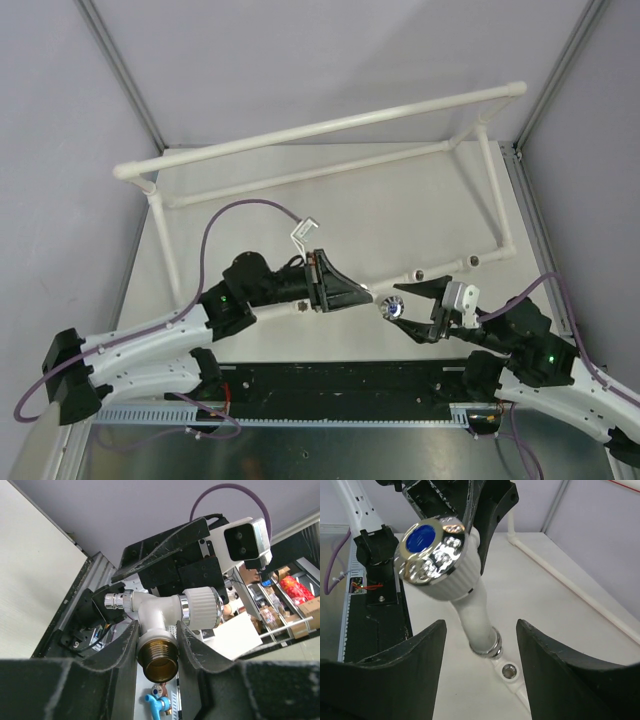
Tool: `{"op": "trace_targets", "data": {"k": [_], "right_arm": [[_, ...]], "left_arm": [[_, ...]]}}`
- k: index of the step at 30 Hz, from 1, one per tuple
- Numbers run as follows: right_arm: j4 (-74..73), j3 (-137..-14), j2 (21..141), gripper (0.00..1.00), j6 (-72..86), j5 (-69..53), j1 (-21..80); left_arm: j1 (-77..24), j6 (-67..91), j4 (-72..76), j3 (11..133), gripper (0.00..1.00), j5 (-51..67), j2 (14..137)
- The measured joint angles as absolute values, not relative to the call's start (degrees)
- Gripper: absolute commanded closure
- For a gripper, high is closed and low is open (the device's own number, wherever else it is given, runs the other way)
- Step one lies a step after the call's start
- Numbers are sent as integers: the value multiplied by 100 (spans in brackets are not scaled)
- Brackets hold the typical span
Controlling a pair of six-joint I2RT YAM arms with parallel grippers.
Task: Install the water faucets
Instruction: Adjust the water faucet.
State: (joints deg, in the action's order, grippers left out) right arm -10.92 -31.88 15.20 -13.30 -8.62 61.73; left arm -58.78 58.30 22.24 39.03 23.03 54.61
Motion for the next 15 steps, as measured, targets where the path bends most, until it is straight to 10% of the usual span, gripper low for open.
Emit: {"op": "trace_targets", "data": {"k": [15], "right_arm": [[-1041,-3162,1542,65,-1559,-672,6305]], "left_arm": [[-6088,6202,3118,3903,100,2451,6184]]}}
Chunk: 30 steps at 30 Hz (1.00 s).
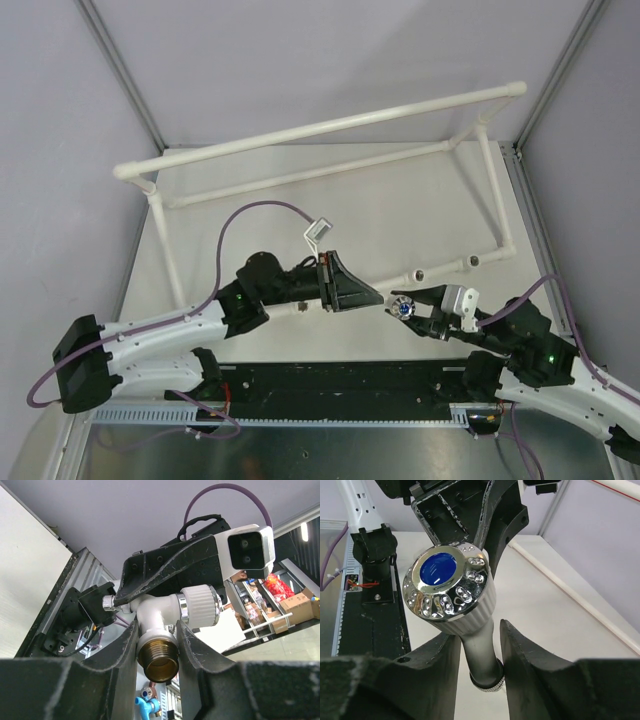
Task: Install the water faucets
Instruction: Adjust the water faucet.
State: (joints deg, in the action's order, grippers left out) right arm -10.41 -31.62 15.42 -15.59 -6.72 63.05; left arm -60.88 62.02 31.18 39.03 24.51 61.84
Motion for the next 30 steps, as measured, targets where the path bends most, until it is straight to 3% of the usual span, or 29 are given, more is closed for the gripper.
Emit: {"op": "trace_targets", "data": {"k": [5,7,9,12,18,24,30], "right_arm": [[-1044,-3155,1531,81,-1577,-722,6316],[-1055,-3146,1514,93,-1575,-781,6316],[-1066,-3138,1494,98,-1568,-832,6316],[-1083,-3116,1457,100,-1476,-862,6316],[-1081,-3107,1422,100,-760,-803,6316],[-1114,-3107,1389,100,187,-698,6316],[-1313,-3155,1339,100,1068,-563,6320]], "left_arm": [[-6086,6294,3192,3903,99,2438,6222],[-6084,6318,3229,3903,90,2440,6257],[-6084,6353,3253,3903,76,2445,6281],[-6086,6361,3284,3903,54,2458,6311],[-6145,6206,3385,3903,29,2617,6326],[-6152,5846,3385,3903,17,2617,6202],[-6149,5070,3065,3889,20,2552,5811]]}}
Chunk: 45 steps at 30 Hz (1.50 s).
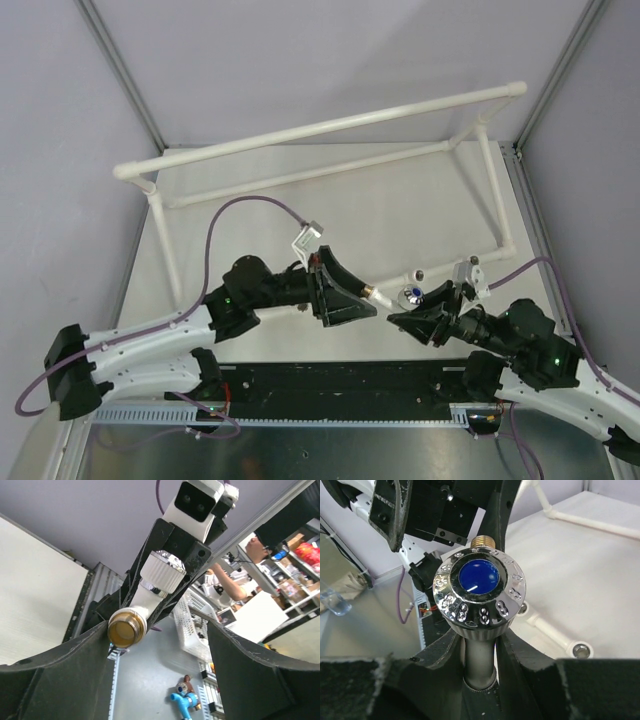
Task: Install the water faucets
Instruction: Adjust the water faucet.
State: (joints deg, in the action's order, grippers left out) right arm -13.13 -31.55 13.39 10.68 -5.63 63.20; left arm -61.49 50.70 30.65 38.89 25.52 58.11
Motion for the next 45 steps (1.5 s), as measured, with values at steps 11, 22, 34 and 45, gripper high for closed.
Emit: {"op": "trace_targets", "data": {"k": [11,22,34,45], "right_arm": [[-2016,-3732,1702,100,2281,-659,6316],[-2217,-3743,1780,100,2624,-961,6316],[-2237,-3743,2067,100,2751,-1232,6316],[-2196,-3743,2064,100,2764,-1315,6316]], "left_arm": [[-6149,3413,1704,3881,22,2191,5297],[-6176,2941,941,3946,25,1986,5063],[-6567,2836,891,4213,34,2137,5109],[-6622,2797,878,4215,33,2187,5190]]}}
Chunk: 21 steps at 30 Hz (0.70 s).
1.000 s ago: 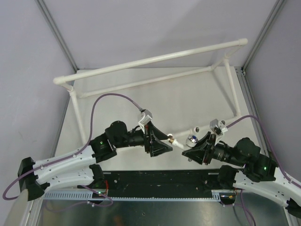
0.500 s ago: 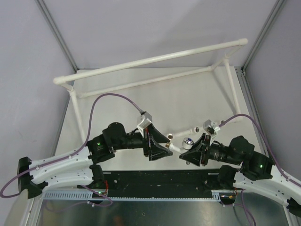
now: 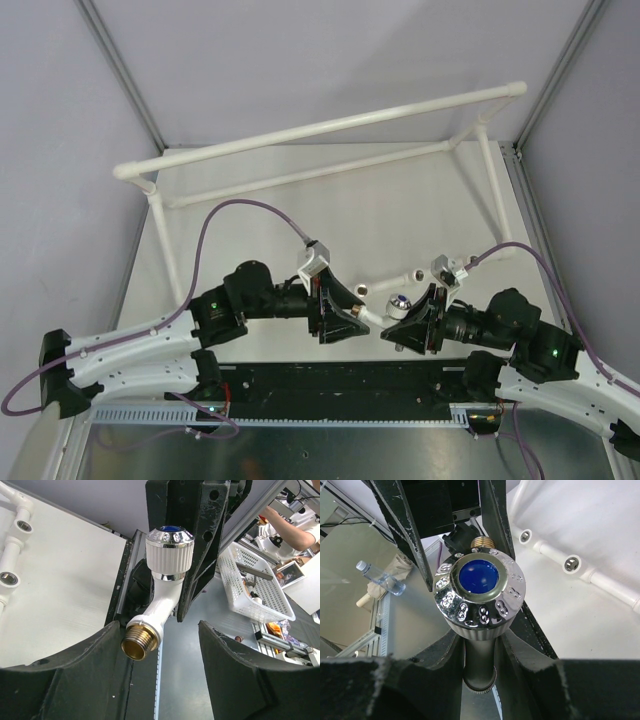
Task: Install the water faucets
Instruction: Adjust the water faucet.
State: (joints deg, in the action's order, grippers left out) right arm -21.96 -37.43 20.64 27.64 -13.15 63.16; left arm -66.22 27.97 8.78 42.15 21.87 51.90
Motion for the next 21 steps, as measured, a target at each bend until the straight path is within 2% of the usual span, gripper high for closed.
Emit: {"op": "trace_targets", "data": {"k": [6,21], "right_arm": [[-2193,-3743,2064,100,2768,-1350,6316],[-2110,-3743,1914,100,2842,-1448,6316]], "left_arm": [[-6626,2803,869,4287,38,2189,5253],[-6663,2805,864,4338,39,2320,5352]]}}
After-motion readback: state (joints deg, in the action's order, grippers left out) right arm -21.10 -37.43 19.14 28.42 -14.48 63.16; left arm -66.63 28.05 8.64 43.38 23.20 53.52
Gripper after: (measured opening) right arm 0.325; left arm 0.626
